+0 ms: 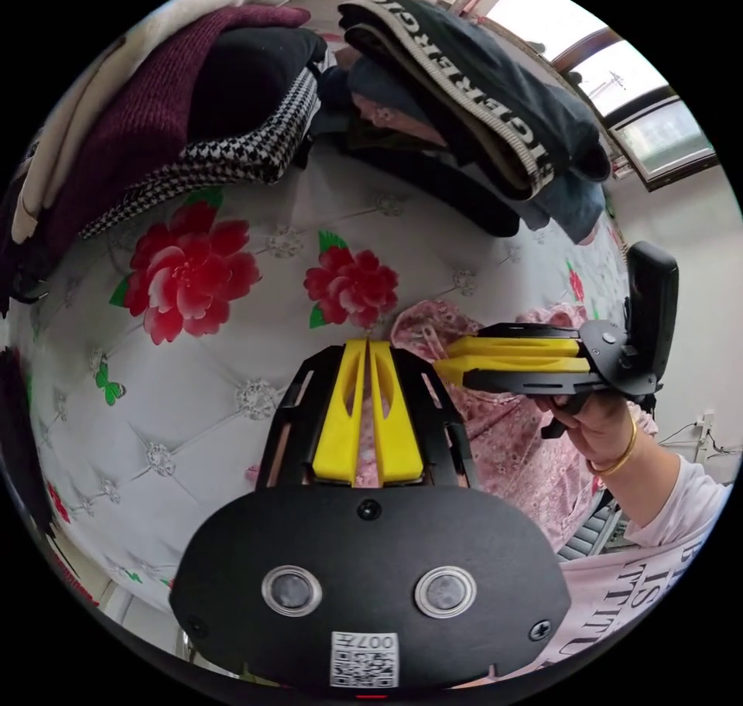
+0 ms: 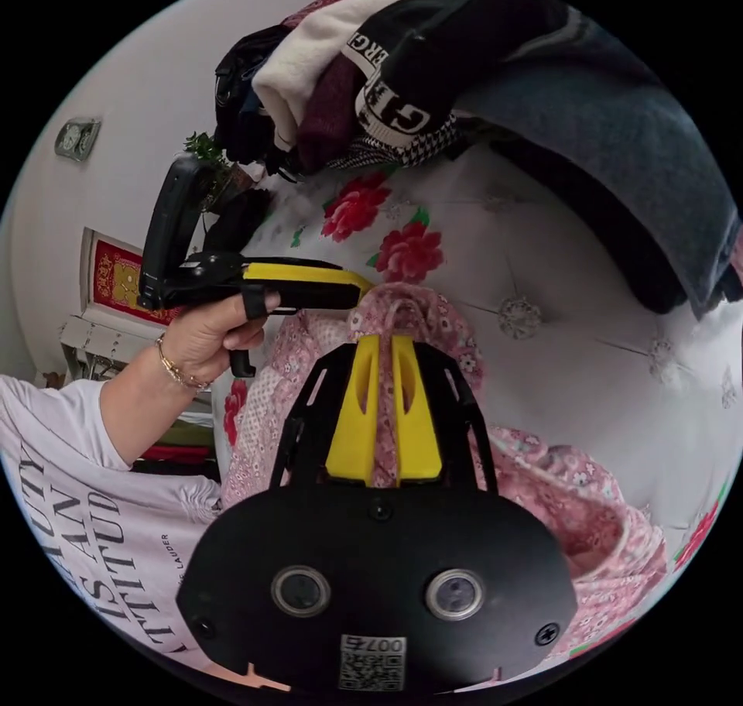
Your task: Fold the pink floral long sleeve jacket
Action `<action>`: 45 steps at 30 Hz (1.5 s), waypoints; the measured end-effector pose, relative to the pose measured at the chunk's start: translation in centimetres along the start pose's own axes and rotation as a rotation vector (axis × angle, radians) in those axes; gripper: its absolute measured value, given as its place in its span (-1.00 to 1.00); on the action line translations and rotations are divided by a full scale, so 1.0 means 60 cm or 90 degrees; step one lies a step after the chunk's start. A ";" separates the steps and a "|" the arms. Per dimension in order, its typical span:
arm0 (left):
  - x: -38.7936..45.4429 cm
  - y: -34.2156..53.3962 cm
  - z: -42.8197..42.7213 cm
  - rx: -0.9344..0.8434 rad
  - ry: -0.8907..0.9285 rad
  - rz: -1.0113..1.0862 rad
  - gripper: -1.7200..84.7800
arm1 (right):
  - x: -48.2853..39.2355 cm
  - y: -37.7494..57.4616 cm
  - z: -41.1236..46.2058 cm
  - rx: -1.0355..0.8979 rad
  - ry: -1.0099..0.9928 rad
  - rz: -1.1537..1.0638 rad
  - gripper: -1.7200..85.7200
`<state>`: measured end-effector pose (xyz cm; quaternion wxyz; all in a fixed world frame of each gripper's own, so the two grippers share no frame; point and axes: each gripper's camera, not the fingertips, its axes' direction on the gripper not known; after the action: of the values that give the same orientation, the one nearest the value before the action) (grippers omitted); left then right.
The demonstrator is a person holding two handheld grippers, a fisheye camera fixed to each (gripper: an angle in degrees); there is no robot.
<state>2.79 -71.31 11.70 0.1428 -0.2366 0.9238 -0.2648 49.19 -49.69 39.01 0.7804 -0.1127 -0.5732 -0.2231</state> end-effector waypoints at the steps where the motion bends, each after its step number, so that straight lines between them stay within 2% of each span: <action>1: -0.004 0.004 0.002 0.004 0.005 0.001 -0.98 | -0.002 -0.003 0.002 0.012 0.009 -0.007 -0.95; 6: -0.006 0.016 0.009 0.009 -0.011 0.032 -0.98 | -0.004 0.002 -0.010 0.068 0.092 0.021 -0.94; 9: -0.017 0.035 0.000 0.010 0.008 0.013 -0.96 | -0.019 0.008 -0.027 0.087 0.051 0.025 -0.92; 12: -0.033 0.090 -0.038 0.052 0.050 0.006 -0.91 | -0.047 0.050 -0.051 0.102 0.072 0.039 -0.89; 15: -0.052 0.178 -0.065 0.052 0.063 -0.007 -0.88 | -0.080 0.135 -0.068 0.098 0.129 0.077 -0.87; 19: -0.081 0.336 -0.093 0.026 0.070 -0.035 -0.88 | -0.118 0.302 -0.081 0.062 0.202 0.215 -0.86; 23: -0.101 0.474 -0.123 0.030 0.096 -0.057 -0.89 | -0.176 0.494 -0.097 0.041 0.244 0.348 -0.84; 28: -0.093 0.649 -0.139 0.011 0.087 -0.068 -0.84 | -0.219 0.663 -0.090 0.043 0.266 0.432 -0.81; 33: -0.057 0.808 -0.121 0.028 0.100 -0.154 -0.80 | -0.223 0.755 -0.075 0.034 0.257 0.432 -0.78; 37: -0.014 0.953 -0.089 0.054 0.131 -0.239 -0.72 | -0.218 0.793 -0.067 0.025 0.236 0.376 -0.76; 40: 0.015 1.021 -0.068 0.063 0.130 -0.228 -0.65 | -0.214 0.802 -0.051 -0.007 0.236 0.325 -0.75; 45: 0.047 1.053 -0.027 0.034 0.097 -0.169 -0.59 | -0.233 0.796 0.005 -0.096 0.237 0.230 -0.74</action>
<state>-23.09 -24.82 -22.53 0.0422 -0.3317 0.8853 -0.3231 68.37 -4.70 29.73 0.8888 -0.2283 -0.3723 -0.1391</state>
